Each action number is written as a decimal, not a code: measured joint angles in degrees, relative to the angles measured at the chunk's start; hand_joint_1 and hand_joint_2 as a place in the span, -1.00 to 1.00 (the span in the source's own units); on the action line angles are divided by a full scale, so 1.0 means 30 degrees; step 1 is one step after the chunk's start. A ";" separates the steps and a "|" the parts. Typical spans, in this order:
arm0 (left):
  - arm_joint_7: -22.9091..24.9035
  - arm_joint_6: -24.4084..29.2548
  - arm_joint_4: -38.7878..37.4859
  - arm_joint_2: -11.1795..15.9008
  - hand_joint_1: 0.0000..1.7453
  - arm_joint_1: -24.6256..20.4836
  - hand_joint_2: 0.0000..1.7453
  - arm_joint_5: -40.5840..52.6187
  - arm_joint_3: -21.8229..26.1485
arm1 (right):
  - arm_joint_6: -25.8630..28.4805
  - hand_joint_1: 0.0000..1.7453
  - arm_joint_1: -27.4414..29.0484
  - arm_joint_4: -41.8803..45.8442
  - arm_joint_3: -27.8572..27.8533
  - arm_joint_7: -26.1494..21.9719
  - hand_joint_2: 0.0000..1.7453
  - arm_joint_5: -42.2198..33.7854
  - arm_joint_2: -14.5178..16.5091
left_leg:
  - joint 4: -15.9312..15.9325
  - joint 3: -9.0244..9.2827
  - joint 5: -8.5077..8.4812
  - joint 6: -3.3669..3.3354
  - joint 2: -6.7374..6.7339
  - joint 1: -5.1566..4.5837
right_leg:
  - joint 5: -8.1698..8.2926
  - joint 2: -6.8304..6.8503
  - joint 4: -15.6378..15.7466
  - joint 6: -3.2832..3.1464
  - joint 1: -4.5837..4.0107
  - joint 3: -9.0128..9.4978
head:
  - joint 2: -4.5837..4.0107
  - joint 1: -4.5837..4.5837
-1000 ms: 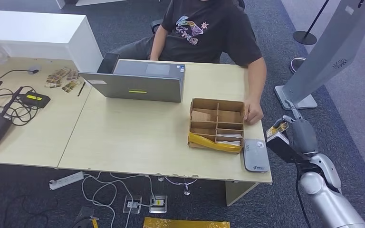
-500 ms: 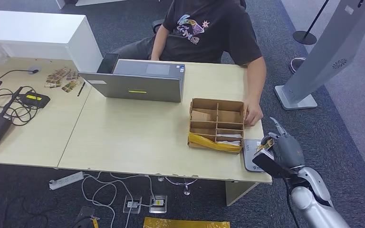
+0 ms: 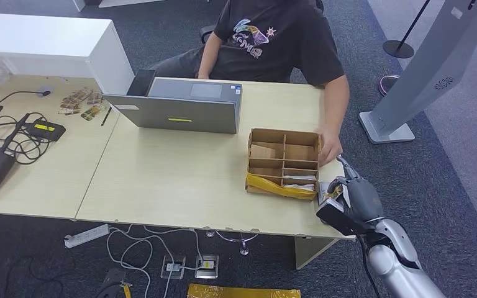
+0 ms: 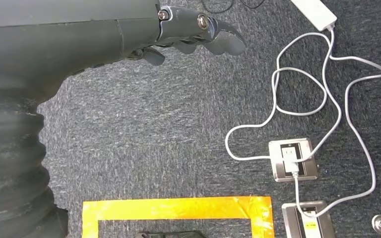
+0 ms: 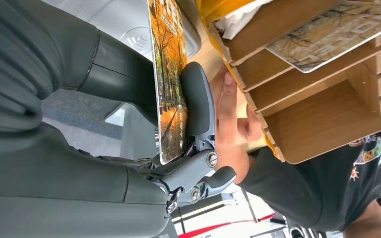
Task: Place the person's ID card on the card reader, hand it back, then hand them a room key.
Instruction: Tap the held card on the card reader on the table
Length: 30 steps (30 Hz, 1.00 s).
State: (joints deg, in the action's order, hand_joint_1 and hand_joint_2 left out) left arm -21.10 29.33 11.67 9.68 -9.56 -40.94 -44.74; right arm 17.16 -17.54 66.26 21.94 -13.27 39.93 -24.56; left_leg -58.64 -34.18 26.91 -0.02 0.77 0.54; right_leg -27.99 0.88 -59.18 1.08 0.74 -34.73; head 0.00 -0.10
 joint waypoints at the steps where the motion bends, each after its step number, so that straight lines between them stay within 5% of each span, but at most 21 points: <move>1: 0.0000 0.0000 0.0009 -0.0009 -1.00 0.0000 1.00 0.0004 0.0000 | -0.0011 1.00 -0.0068 -0.0108 0.0042 -0.0071 1.00 -0.0153 0.0035 | 0.0000 0.0001 0.0000 0.0000 0.0000 0.0000 | 0.0000 0.0000 0.0000 0.0000 0.0000 0.0000 | 0.0000 0.0002; 30: 0.0251 0.0401 0.0401 -0.0286 -1.00 -0.0004 1.00 -0.0355 0.0000 | 0.0969 1.00 -0.1400 -0.4451 -0.0614 -0.1071 1.00 -0.1182 0.0049 | -0.0001 0.0002 0.0000 -0.0001 -0.0002 -0.0001 | 0.0000 -0.0005 0.0002 0.0000 0.0001 -0.0005 | 0.0000 0.0002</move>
State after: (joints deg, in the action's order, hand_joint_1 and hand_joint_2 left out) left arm -20.35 30.53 12.87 8.82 -9.57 -42.00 -44.74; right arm 20.07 -21.74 52.91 20.10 -16.49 36.39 -24.41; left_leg -58.65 -34.18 26.91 -0.02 0.77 0.54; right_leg -27.99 0.86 -59.17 1.08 0.74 -34.74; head 0.00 -0.09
